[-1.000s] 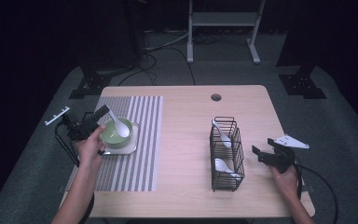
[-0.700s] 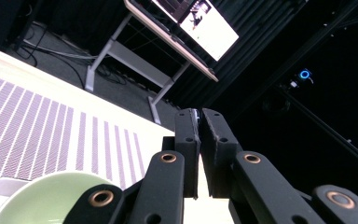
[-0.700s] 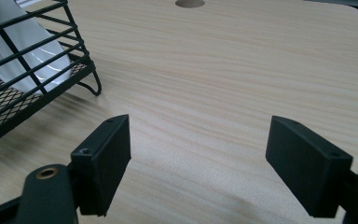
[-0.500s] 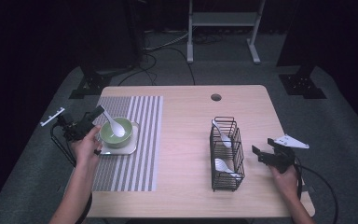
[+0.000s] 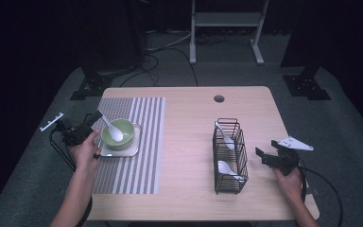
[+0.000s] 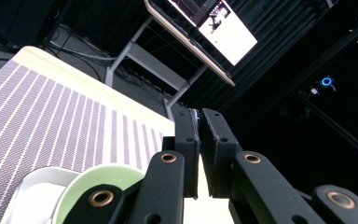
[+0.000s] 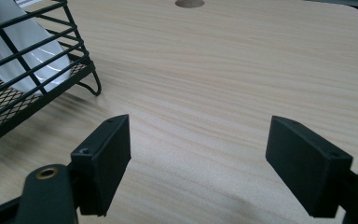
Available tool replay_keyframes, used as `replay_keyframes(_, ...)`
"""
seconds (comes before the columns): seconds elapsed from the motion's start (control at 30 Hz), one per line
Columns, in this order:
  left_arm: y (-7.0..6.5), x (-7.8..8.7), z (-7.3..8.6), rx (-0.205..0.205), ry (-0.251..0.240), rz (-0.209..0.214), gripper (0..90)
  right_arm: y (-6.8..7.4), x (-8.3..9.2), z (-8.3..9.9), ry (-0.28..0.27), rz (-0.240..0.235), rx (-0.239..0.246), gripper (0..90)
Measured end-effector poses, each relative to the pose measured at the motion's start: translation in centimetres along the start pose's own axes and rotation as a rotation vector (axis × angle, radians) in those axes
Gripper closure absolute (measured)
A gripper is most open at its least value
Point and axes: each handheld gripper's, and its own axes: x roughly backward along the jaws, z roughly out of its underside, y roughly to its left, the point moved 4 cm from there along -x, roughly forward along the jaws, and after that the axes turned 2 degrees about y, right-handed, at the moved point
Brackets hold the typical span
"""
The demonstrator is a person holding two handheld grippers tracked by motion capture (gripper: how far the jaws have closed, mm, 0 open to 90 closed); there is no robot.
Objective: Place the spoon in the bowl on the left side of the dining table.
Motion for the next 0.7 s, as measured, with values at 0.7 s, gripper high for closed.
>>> replay_keyframes(0.7,2.1,0.1,0.7,0.025,0.003,-0.049,85.4,0.1,0.0,0.0,0.003,0.002,0.006,20.9)
